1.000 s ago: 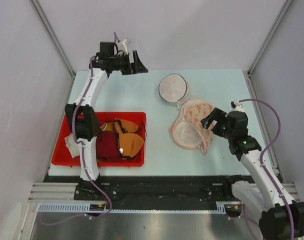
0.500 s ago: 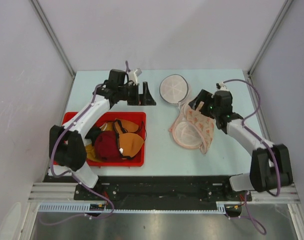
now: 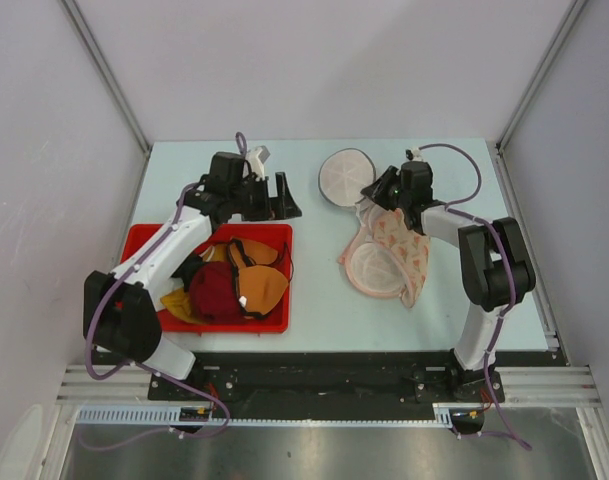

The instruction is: Unzip the laundry bag and remove the bra

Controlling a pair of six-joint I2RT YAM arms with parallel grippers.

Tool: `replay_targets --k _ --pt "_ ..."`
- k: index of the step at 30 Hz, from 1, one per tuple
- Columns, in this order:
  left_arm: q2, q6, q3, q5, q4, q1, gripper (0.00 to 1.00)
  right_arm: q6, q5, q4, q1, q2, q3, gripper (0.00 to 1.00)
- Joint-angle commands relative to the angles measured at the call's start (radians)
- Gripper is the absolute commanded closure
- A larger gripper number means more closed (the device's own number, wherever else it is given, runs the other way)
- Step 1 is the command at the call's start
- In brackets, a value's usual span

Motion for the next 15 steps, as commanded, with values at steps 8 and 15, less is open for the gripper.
replay_targets --k 8,15 --pt "0.000 -0.165 0.046 -0.229 0.020 -0.054 0.00 0.369 -0.127 0.008 -0.027 -0.114 0.013 1.00" --pt "0.007 -0.292 0.033 0.034 0.196 -0.074 0.00 0.618 -0.099 0.163 0.007 -0.275 -0.142 1.00"
